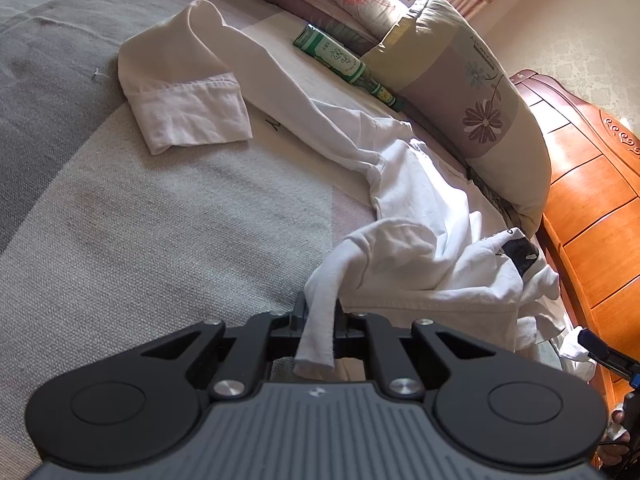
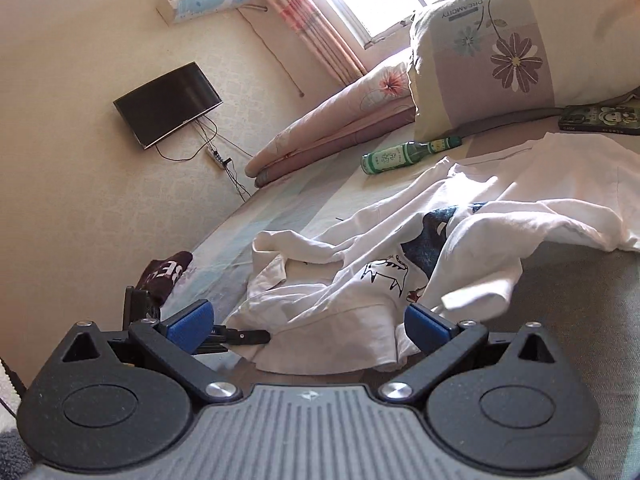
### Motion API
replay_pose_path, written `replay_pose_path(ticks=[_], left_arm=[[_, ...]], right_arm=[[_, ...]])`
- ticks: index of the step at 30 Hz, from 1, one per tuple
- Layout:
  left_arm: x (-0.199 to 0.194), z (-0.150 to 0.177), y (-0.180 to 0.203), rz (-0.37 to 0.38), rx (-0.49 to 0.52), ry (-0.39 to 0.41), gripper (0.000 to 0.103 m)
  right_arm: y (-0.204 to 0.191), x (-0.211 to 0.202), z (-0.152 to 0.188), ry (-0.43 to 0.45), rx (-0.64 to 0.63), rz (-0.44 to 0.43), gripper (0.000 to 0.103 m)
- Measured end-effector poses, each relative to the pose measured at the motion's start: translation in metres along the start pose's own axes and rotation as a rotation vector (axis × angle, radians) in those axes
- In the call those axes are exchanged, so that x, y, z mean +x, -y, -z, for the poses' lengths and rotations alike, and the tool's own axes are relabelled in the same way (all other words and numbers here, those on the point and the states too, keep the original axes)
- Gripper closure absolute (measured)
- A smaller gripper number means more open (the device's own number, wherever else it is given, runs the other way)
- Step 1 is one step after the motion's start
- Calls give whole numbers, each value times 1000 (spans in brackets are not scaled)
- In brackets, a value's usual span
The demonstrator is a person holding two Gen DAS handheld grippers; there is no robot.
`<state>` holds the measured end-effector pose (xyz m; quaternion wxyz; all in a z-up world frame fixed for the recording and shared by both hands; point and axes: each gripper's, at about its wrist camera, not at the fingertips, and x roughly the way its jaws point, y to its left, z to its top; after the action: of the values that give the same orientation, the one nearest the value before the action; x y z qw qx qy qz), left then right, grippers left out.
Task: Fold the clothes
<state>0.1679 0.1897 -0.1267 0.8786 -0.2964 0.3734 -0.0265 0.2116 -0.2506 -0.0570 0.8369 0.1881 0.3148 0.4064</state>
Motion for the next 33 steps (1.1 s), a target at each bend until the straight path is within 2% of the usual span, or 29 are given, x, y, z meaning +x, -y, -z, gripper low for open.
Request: replay_pose_path(ticks=[3,5,7,9,15,20,21,24,26,29,31,32,33], left_arm=[[0,0,1,-3,3,-1,95],[0,-1,1,-4,4,-1,95],[0,-1,2,-6,6,-2,95],[0,-1,2,-8,8,-2,95],[1,-2,3,-14,13,-4,95],[1,-2,2,-9,10,-3,94],[1,-2,1,-7,9,-3,94],[1,-2,0,-1,6,-4,94],[1,-3,0,2,4,-6,94],[2,-3,-1,7,1,-8,94],[2,-4,-2,10,-1,-10,94],[3,-4,-2,12,-3,-11,94],[3,-4,-3,14,-6,-10,94]], right_arm=[[29,1,14,-32,114,120,0],[54,3,25,-40,222,160,0],[78,6,35,-42,327,136,0],[93,5,37,34,386,88,0],[114,36,7,30,271,83,0],[129,53,-16,5,291,48,0],[129,54,-16,-14,298,35,0],[124,53,-6,-98,312,-94,0],[121,49,1,-104,280,-124,1],[134,46,-1,-67,341,-133,11],[147,48,-3,-46,389,-110,29],[150,47,-1,-43,414,-106,44],[152,46,1,-43,439,-103,49]])
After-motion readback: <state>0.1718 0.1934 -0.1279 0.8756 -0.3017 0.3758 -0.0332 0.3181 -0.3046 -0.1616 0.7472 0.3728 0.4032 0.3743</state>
